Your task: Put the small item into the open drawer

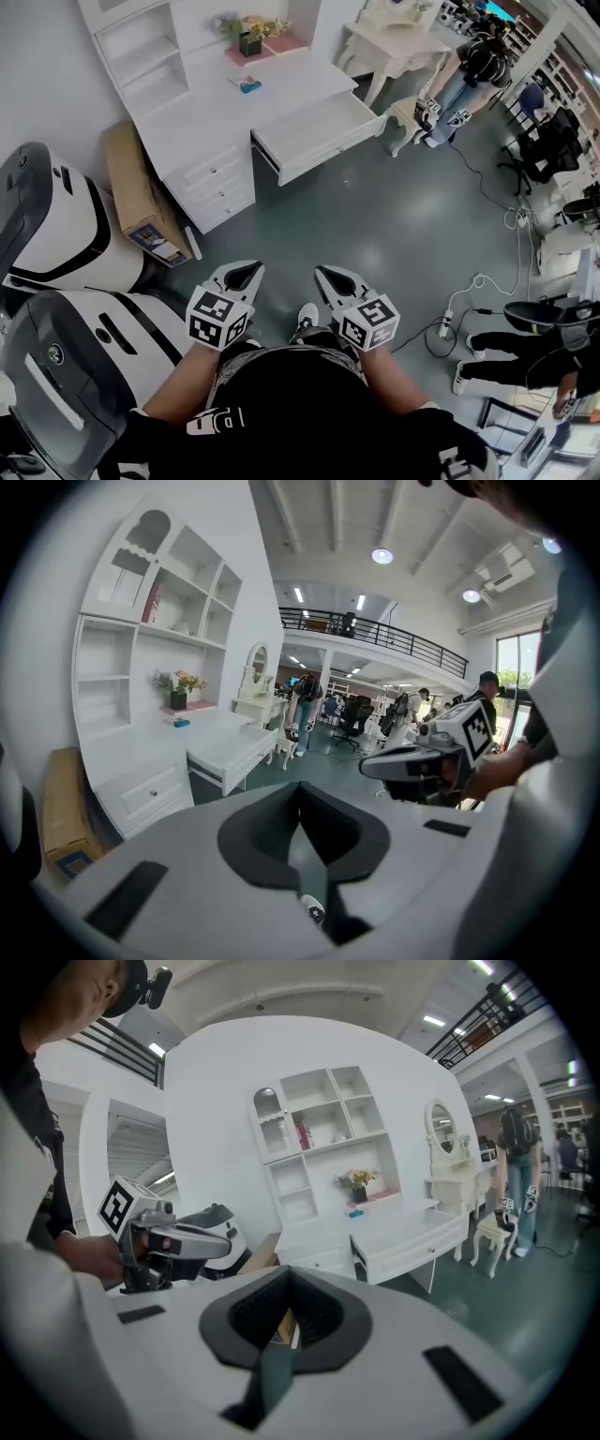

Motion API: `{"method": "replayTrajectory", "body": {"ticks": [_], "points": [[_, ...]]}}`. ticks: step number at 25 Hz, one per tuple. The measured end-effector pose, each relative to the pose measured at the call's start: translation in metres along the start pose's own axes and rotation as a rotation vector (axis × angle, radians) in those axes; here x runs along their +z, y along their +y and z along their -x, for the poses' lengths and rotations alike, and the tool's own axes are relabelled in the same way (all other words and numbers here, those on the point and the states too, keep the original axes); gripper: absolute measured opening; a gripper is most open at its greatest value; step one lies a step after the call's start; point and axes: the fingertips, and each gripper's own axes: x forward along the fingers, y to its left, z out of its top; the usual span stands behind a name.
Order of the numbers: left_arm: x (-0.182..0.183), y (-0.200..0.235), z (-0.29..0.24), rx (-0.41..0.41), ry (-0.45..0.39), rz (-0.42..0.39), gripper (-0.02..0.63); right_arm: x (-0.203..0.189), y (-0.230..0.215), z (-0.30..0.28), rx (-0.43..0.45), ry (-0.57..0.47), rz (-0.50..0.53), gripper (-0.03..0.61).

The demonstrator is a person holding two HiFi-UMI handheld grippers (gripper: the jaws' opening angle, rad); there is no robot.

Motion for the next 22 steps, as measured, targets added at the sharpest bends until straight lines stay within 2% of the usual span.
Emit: {"method": "replayTrajectory", "body": {"ticks": [7, 14, 22], "points": [[0.038, 0.002, -0.063, 0.038, -0.001, 0.02, 0.015, 0.026, -0.07, -0.017, 0.047, 0.002, 0.002, 0.009], [0.054, -0.001, -0.107, 0.055, -0.002, 0.154, 0.015, 0.037, -0.119, -0.02, 0.101, 0.014, 0.005, 0.009], [0.073, -0.012, -0.14, 0.088, 0.012, 0.117, 0.015, 0.044, -0.157, -0.023, 0.138, 0.019, 0.001, 0.009]]}}
